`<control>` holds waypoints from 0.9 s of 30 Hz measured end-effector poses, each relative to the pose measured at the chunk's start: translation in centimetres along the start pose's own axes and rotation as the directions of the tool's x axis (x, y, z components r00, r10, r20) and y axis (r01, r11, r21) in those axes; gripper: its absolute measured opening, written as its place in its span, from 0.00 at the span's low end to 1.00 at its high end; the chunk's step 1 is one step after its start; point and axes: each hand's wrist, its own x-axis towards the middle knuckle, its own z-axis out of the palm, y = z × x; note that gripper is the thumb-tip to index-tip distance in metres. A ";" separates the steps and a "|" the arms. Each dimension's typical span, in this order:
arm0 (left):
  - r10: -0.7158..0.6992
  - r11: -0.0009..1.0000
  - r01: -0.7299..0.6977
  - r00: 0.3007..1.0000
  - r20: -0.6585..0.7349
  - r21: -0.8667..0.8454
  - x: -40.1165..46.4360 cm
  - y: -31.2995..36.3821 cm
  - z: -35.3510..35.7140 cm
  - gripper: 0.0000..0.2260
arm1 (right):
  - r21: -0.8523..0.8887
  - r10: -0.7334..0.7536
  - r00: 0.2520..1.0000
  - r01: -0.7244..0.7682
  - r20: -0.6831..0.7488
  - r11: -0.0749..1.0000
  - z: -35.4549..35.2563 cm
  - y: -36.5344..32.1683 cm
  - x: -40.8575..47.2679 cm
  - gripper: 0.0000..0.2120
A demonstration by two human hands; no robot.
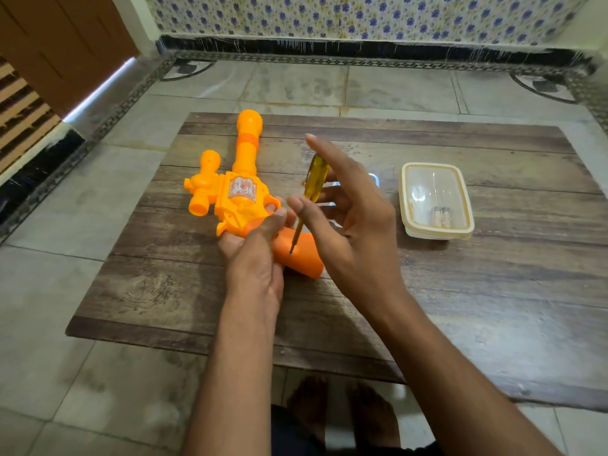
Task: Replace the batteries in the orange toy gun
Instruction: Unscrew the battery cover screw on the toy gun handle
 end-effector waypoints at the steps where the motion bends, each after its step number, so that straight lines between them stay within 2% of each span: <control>1: 0.002 1.000 -0.002 1.000 0.002 -0.001 -0.1 0.0 0.1 0.17 | -0.020 -0.007 1.000 0.007 -0.014 1.000 0.0 0.0 0.0 0.27; 3: 0.004 1.000 -0.004 1.000 0.001 -0.008 -0.3 0.2 0.2 0.16 | -0.022 -0.003 1.000 0.002 -0.030 1.000 0.1 0.2 0.1 0.28; 7: 0.007 1.000 -0.007 1.000 0.006 0.009 -0.3 0.2 0.3 0.15 | 0.085 0.038 0.999 -0.040 0.021 0.996 0.3 0.3 0.0 0.29; 13: -0.010 1.000 0.010 1.000 -0.012 -0.005 -0.3 0.1 0.3 0.17 | -0.003 -0.016 1.000 0.016 -0.012 1.000 0.2 0.0 0.0 0.25; 17: -0.002 1.000 0.002 1.000 -0.013 0.015 -0.1 0.1 0.2 0.16 | 0.081 -0.003 0.999 0.001 0.033 0.997 0.2 0.4 0.0 0.31; 20: 0.003 1.000 -0.002 1.000 -0.004 0.016 -0.2 0.2 0.2 0.16 | 0.127 0.029 0.999 -0.032 0.022 0.991 0.5 0.3 0.0 0.27; 25: -0.010 1.000 0.011 1.000 -0.024 0.010 -0.3 0.4 0.2 0.18 | 0.009 -0.007 1.000 0.007 0.001 1.000 0.7 0.0 0.1 0.25; 27: -0.013 1.000 0.013 0.999 -0.036 0.005 -0.3 0.4 0.4 0.18 | 0.030 -0.007 1.000 0.007 0.010 1.000 0.5 0.0 0.2 0.26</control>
